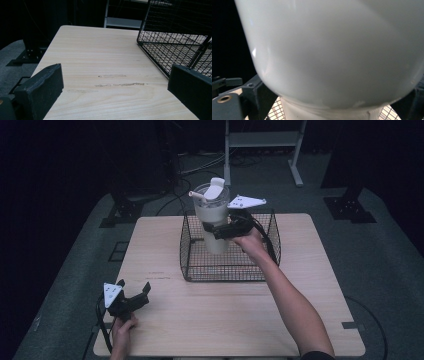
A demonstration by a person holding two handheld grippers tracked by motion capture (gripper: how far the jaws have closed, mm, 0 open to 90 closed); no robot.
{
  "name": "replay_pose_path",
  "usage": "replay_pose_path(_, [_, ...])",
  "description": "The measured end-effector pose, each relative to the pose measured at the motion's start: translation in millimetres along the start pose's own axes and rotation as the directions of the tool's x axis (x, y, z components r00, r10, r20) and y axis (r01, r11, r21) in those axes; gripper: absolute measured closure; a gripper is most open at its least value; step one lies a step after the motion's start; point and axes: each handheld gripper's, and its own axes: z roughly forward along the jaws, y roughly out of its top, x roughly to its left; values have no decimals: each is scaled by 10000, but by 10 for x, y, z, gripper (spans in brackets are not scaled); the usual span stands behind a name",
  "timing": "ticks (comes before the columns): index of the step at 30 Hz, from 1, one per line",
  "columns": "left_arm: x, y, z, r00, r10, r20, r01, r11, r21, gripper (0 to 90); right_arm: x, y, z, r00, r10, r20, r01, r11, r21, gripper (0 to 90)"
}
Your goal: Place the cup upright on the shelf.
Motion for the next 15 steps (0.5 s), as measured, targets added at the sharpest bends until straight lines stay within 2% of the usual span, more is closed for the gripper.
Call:
replay_pose_path(7, [4, 1, -1, 10000, -8, -1, 8, 10000, -1, 0, -56, 6, 139, 9999, 46, 126, -46, 10000, 39, 77])
replay_pose_path(15, [7, 2, -3, 10000, -44, 22, 44, 10000, 9, 0, -112, -23, 338, 9996, 19, 282, -29, 9994, 341, 77])
